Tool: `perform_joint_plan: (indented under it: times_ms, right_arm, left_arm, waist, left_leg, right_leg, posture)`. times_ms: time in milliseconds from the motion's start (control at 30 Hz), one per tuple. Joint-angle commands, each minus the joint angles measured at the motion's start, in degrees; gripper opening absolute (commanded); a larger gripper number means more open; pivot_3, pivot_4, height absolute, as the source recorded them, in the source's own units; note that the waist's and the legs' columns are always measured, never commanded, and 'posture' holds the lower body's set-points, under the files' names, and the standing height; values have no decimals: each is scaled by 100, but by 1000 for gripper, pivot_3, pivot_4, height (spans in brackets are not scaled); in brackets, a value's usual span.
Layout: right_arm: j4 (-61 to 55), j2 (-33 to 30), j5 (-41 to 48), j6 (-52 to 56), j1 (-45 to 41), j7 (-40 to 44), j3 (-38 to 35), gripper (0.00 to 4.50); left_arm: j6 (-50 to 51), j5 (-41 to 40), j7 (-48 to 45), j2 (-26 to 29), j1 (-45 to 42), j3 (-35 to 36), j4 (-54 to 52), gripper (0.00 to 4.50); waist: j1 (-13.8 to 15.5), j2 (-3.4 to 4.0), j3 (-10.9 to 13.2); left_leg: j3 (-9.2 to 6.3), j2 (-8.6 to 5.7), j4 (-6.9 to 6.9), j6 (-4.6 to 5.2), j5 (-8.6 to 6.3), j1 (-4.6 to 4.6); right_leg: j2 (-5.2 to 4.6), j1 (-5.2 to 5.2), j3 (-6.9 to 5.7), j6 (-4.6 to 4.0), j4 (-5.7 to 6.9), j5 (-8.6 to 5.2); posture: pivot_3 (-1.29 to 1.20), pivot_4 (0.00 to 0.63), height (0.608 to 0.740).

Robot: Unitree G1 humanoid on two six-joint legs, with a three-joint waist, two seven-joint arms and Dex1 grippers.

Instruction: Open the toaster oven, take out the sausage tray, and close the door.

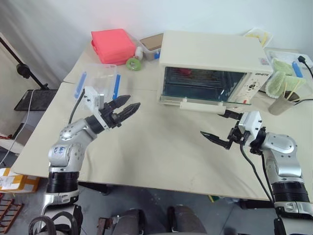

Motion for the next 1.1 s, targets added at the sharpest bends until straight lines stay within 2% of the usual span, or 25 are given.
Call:
perform_joint_plan:
  times_ms: [33, 200, 433, 633, 800, 933, 1100]
  right_arm:
    - [245, 5, -64, -448, -63, -13, -58, 4500]
    - [502, -4, -95, -695, -144, 12, -1, 4500]
    - [513, 0, -143, -867, 5, -91, -7, 4500]
    - [31, -53, -96, -817, 696, -424, -173, 4500]
    - [-758, -167, 1, -531, 1815, -912, -610, 4500]
    - [-1370, -194, -28, -303, 3051, -1375, -1215, 4500]
    - [-1786, -91, -122, -211, 3661, -2069, -1749, 4500]
  left_arm:
    - [-348, 268, -34, -324, -762, -222, 597, 1635]
    - [-881, 702, -394, -752, -1570, -568, 1651, 38]
    - [-1570, 1229, -254, -1228, -2041, -711, 2718, 12]
    - [-1794, 1374, -560, -1341, -1942, -744, 2970, 12]
    - [-1854, 1329, -1076, -1276, -1785, -756, 2937, 12]
    - [-1828, 1416, -1343, -1200, -1579, -868, 2802, 12]
    - [-1922, 1592, -1539, -1202, -1363, -1085, 2712, 12]
  waist:
    - [23, -6, 4]
    - [66, -20, 12]
    - [11, -24, 14]
    - [131, -25, 14]
    - [166, -25, 14]
    - [183, -25, 15]
    - [135, -25, 15]
  left_leg:
    - [0, 0, 2, 1, 0, -1]
    - [1, -2, 17, 5, 3, -9]
    - [-2, 3, 14, -2, 9, -5]
    - [-4, 0, 16, -1, 9, -8]
    - [-8, -1, 13, -1, 9, -9]
    - [-12, -1, 10, -2, 8, -10]
    - [-5, -4, 8, -4, 8, -3]
  right_leg:
    - [0, 0, 0, 0, 0, 0]
    - [-1, 2, -2, 2, -2, 1]
    - [2, -3, -6, 2, 11, 1]
    - [-1, 0, -7, 2, 11, 1]
    - [-1, 0, -10, 2, 10, 1]
    - [0, 2, -11, 2, -2, 1]
    - [-1, 8, 0, 2, -5, 1]
  posture:
    - [0, 150, 740]
    - [0, 150, 740]
    - [0, 150, 740]
    - [0, 150, 740]
    - [0, 150, 740]
    - [0, 150, 740]
    - [0, 150, 740]
